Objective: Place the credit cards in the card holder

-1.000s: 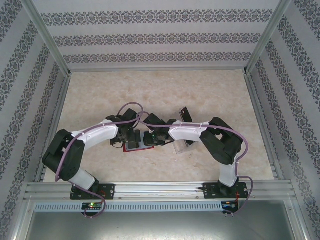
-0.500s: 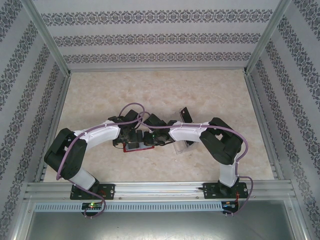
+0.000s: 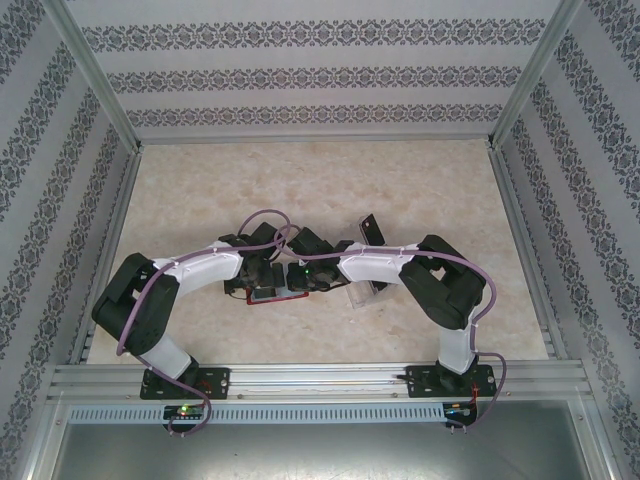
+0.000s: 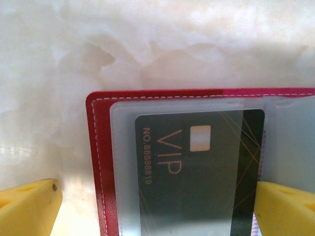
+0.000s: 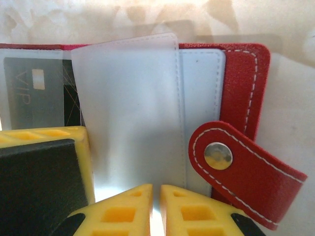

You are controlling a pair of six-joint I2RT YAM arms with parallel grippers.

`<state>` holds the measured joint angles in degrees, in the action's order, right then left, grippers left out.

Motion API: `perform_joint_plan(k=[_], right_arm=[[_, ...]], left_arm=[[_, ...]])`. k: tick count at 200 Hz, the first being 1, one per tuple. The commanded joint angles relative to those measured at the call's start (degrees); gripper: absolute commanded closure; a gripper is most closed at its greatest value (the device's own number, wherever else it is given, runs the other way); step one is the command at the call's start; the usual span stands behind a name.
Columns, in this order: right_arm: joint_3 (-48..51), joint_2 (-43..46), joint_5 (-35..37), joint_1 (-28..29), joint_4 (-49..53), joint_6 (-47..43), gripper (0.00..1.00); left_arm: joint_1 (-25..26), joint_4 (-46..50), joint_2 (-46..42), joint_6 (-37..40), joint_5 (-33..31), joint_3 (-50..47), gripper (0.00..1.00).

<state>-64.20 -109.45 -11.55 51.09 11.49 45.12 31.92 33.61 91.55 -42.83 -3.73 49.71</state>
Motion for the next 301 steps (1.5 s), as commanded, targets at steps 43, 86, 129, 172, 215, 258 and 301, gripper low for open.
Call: perform_joint_plan(k=[43, 86, 129, 172, 215, 258, 301], right_arm=[[2.8, -3.4, 2.1, -0.9, 4.0, 0.4, 0.84], [2.8, -3.3, 2.1, -0.9, 4.2, 0.3, 0.84], [2.3, -3.2, 1.5, -0.9, 4.2, -0.2, 0.84], [1.3, -3.1, 1.4, -0.9, 4.8, -0.4, 0.84], [0.9, -3.4, 1.5, -0.9, 5.0, -0.3, 0.84], [0.8, -3.7, 1.5, -0.9, 4.9, -0.1, 0.84], [0.5, -3.4, 1.0, -0.9, 4.9, -0.4, 0.84]], left_arm=[[1.0, 4.9, -3.2, 0.0, -4.9, -1.5, 0.01], [0.4, 5.4, -4.5, 0.7, -5.5, -1.9, 0.01], [0.3, 3.2, -4.5, 1.8, -3.1, -2.5, 0.01], [0.4, 1.6, -3.6, 3.2, 0.5, -3.2, 0.01], [1.6, 1.9, -5.0, 3.3, 2.7, -4.7, 0.01], [1.5, 3.2, -6.6, 2.9, 0.3, -5.4, 0.01], [1.4, 3.5, -6.6, 3.8, -0.1, -1.7, 0.0]])
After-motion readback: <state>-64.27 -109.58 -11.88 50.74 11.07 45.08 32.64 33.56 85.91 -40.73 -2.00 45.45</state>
